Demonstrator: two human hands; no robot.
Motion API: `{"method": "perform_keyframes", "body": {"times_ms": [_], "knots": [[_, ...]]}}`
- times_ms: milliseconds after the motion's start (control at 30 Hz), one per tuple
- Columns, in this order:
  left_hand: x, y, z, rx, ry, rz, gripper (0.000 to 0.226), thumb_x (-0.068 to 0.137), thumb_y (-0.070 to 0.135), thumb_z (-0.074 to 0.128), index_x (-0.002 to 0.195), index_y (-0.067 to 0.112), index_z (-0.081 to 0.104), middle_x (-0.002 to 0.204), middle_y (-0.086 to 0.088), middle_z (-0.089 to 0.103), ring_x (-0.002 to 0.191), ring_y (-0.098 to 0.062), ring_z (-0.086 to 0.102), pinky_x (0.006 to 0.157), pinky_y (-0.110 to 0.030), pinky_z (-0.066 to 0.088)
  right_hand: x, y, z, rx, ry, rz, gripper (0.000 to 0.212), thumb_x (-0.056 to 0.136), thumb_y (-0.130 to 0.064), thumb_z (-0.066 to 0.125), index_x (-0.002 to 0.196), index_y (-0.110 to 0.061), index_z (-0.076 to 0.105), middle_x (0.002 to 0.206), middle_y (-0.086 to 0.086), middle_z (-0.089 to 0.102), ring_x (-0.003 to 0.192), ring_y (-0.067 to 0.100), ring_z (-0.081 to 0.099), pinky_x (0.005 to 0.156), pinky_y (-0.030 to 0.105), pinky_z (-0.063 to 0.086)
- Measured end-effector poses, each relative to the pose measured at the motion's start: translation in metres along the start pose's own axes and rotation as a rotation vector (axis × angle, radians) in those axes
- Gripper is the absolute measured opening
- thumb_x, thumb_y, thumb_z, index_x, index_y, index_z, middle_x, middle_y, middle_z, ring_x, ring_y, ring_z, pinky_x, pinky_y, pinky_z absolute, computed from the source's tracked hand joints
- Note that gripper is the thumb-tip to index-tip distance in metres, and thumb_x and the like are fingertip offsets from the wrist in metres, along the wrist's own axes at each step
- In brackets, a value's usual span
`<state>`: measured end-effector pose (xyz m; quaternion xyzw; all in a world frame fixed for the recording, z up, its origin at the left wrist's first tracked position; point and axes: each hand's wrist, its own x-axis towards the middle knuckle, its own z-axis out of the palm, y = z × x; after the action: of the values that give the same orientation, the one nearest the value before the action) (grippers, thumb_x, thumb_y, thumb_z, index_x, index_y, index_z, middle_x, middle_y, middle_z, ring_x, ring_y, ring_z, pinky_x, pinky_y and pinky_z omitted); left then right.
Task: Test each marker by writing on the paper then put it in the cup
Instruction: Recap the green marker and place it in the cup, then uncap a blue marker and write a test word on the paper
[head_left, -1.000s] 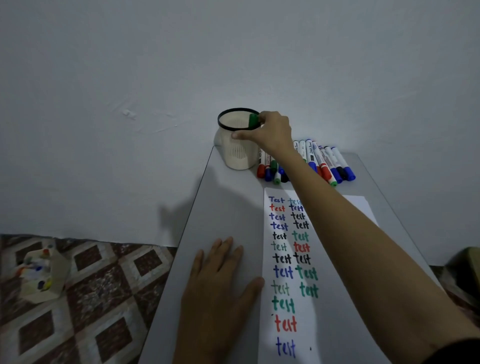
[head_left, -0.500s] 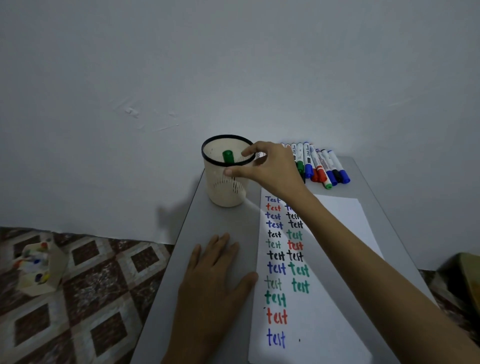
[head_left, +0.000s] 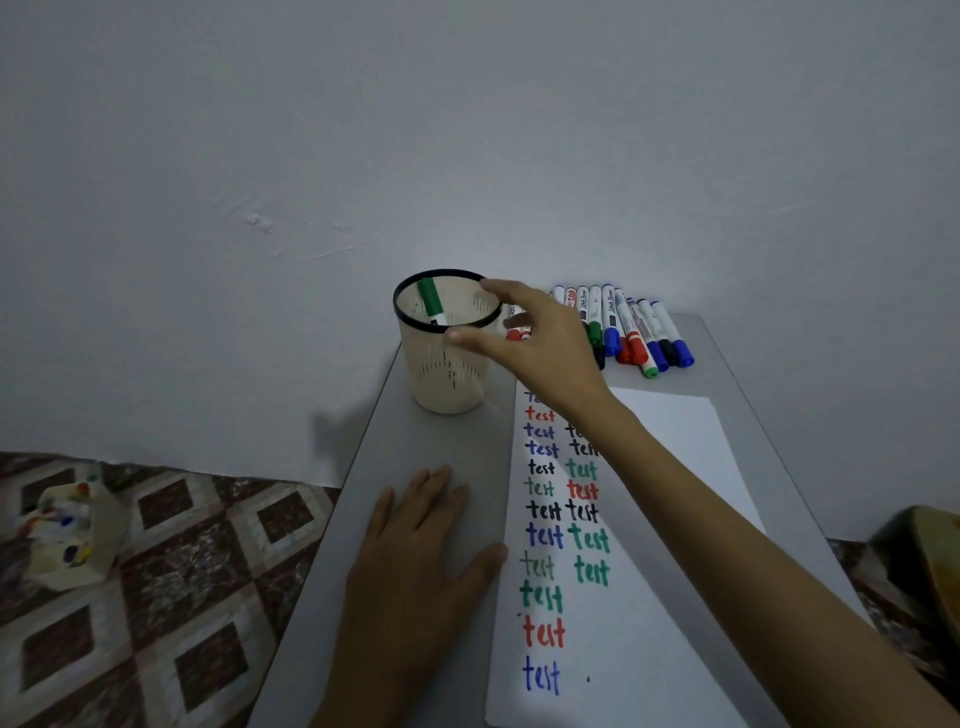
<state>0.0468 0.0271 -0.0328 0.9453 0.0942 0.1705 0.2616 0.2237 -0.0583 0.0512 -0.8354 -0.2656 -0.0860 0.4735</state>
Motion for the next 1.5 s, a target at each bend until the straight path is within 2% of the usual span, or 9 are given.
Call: {"method": "perform_keyframes", "body": {"times_ms": [100,233,467,667,833,967,1067,1267,1500], "knots": [[0.0,0.001,-0.002,-0.02,-0.013,-0.008,0.073,0.079,0.073,0.038,0.141,0.037,0.033,0.144,0.03,0.007,0.123,0.021,-0.012,0.099,-0.004,-0.018,0.007,0.019,-0.023,-0.02,0.163,0.046,0.056,0.076,-0.058,0.068,0.123,-0.028,0.06,0.116,-0.005,0.065,0.094,0.011,0.063,0.077,0.03,0.052],[0.0,-0.001,0.0,-0.051,-0.009,-0.041,0.086,0.064,0.079,0.023,0.14,0.038,0.035,0.14,0.034,0.007,0.123,0.022,-0.01,0.1,-0.004,-0.015,0.026,0.078,-0.066,-0.284,0.343,0.281,0.025,0.087,-0.029,0.062,0.112,-0.023,0.067,0.11,-0.002,0.07,0.098,0.02,0.065,0.084,0.034,0.05],[-0.002,0.004,-0.004,-0.1,-0.031,-0.054,0.066,0.084,0.057,0.055,0.142,0.037,0.03,0.135,0.035,0.002,0.121,0.016,-0.008,0.105,-0.014,-0.004,0.023,0.149,-0.108,-0.528,0.223,0.601,0.027,0.096,-0.014,0.05,0.115,-0.005,0.066,0.118,0.021,0.062,0.107,0.038,0.056,0.076,0.032,0.04],[-0.001,-0.003,0.001,-0.078,0.007,-0.002,0.085,0.068,0.077,0.03,0.139,0.032,0.041,0.14,0.031,0.014,0.128,0.016,0.0,0.104,-0.007,-0.009,0.027,0.146,-0.106,-0.51,0.238,0.556,0.028,0.089,-0.009,0.059,0.114,0.004,0.062,0.117,0.028,0.059,0.105,0.042,0.057,0.08,0.036,0.044],[-0.001,-0.006,0.003,-0.086,0.027,0.004,0.086,0.065,0.076,0.029,0.137,0.031,0.044,0.146,0.023,0.024,0.131,0.012,0.007,0.108,-0.012,-0.003,0.014,0.138,-0.111,-0.327,0.388,0.58,0.047,0.079,-0.014,0.072,0.122,0.0,0.059,0.12,0.021,0.061,0.098,0.034,0.063,0.085,0.038,0.051],[-0.001,-0.008,0.004,-0.072,0.003,0.012,0.085,0.068,0.076,0.03,0.137,0.03,0.044,0.149,0.017,0.029,0.137,0.002,0.014,0.112,-0.02,0.003,-0.016,0.105,-0.11,0.411,0.448,0.656,0.032,0.083,-0.005,0.069,0.112,0.006,0.061,0.083,0.014,0.066,0.051,0.016,0.061,0.053,0.024,0.056],[-0.001,-0.006,0.003,-0.069,-0.007,0.038,0.084,0.069,0.073,0.03,0.137,0.026,0.046,0.148,0.014,0.031,0.133,0.006,0.014,0.112,-0.02,0.003,-0.05,0.071,-0.1,0.909,0.344,0.738,0.019,0.086,-0.004,0.064,0.103,0.005,0.061,0.077,0.012,0.064,0.045,0.01,0.06,0.046,0.017,0.051],[-0.006,-0.004,-0.001,-0.229,-0.007,0.07,0.056,0.077,0.057,0.055,0.126,0.029,0.056,0.136,0.017,0.045,0.129,0.004,0.034,0.112,-0.024,0.02,-0.124,0.019,-0.072,1.306,-0.014,0.731,0.016,0.086,0.003,0.052,0.099,0.003,0.061,0.076,0.013,0.065,0.043,0.01,0.053,0.042,0.016,0.049],[-0.013,0.017,-0.016,-0.515,-0.128,0.276,0.054,0.076,0.052,0.062,0.123,0.028,0.055,0.121,0.021,0.059,0.11,0.005,0.054,0.086,-0.006,0.043,-0.175,0.007,-0.047,0.717,-0.222,0.498,0.025,0.072,-0.011,0.081,0.075,-0.011,0.056,0.077,0.023,0.068,0.044,0.022,0.051,0.04,0.026,0.04]]}}
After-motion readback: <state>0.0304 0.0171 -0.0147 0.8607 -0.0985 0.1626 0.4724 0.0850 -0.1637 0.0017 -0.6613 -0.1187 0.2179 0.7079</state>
